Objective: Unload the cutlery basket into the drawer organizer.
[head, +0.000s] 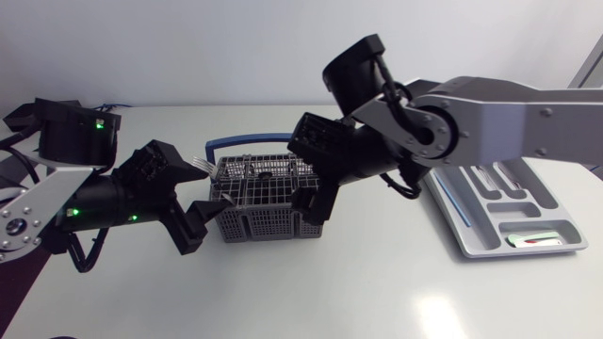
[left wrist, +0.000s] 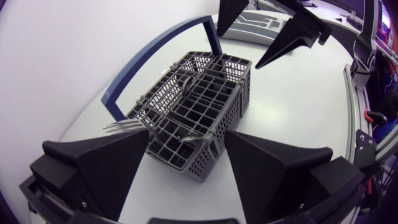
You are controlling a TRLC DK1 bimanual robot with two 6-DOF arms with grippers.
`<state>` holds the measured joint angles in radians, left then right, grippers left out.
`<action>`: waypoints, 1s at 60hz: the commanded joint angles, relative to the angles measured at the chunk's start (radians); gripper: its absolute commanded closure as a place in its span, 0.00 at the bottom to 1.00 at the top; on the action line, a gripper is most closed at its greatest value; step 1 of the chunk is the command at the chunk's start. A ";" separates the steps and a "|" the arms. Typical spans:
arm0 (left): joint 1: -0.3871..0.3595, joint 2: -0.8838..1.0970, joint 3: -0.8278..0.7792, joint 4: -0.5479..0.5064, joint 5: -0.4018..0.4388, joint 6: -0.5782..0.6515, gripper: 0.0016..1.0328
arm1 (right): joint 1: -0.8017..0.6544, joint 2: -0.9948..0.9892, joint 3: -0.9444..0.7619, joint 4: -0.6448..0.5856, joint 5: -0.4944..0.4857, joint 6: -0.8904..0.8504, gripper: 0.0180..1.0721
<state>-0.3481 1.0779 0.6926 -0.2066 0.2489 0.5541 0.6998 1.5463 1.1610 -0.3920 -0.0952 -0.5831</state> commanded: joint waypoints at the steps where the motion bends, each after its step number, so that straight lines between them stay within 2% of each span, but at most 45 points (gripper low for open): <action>1: 0.001 0.008 -0.036 0.039 -0.002 0.009 0.05 | 0.007 0.063 0.055 0.008 0.014 -0.086 0.05; 16: 0.011 0.054 -0.061 0.127 -0.002 0.009 0.05 | -0.008 0.164 0.141 -0.007 0.011 -0.265 0.05; 25: 0.011 0.063 -0.065 0.150 -0.002 0.009 0.05 | 0.010 0.178 0.137 0.024 0.069 -0.357 0.05; 28: 0.011 0.074 -0.064 0.162 -0.003 0.009 0.05 | 0.021 0.182 0.137 0.036 0.088 -0.393 0.11; 44: 0.011 0.114 -0.065 0.202 -0.002 0.010 0.05 | 0.053 0.195 0.157 0.058 0.135 -0.440 0.14; 49: 0.011 0.120 -0.068 0.214 -0.002 0.010 0.05 | 0.064 0.198 0.144 0.074 0.141 -0.457 0.27; 60: 0.006 0.142 -0.073 0.243 -0.002 0.006 0.05 | 0.084 0.196 0.120 0.122 0.152 -0.481 0.46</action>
<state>-0.3473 1.1969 0.6476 0.0174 0.2489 0.5541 0.7689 1.7172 1.2903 -0.3016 0.0433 -1.0241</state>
